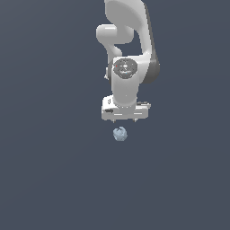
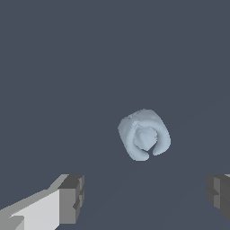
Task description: Pick up the object and move it to a goal position.
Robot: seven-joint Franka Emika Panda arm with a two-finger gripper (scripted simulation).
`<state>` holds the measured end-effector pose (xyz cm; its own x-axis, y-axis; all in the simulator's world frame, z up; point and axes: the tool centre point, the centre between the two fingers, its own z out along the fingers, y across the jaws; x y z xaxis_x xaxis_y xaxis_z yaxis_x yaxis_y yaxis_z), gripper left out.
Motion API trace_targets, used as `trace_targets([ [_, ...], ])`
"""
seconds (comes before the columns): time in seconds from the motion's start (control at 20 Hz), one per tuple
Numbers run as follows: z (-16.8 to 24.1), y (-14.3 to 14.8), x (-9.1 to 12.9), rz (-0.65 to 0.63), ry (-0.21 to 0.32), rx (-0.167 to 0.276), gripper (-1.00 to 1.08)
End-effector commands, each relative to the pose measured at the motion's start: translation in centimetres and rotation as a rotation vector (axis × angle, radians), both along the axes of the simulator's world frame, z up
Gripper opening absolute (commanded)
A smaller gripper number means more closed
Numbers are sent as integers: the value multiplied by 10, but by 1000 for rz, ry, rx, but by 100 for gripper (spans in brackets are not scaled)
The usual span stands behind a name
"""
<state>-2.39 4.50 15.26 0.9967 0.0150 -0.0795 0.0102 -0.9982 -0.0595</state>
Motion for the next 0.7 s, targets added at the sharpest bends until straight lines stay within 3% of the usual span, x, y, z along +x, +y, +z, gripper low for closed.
trace_targets([
  [0.0, 0, 0, 0, -2, 1, 1, 100],
  [0.65, -22, -7, 4, 151, -34, -14, 100],
])
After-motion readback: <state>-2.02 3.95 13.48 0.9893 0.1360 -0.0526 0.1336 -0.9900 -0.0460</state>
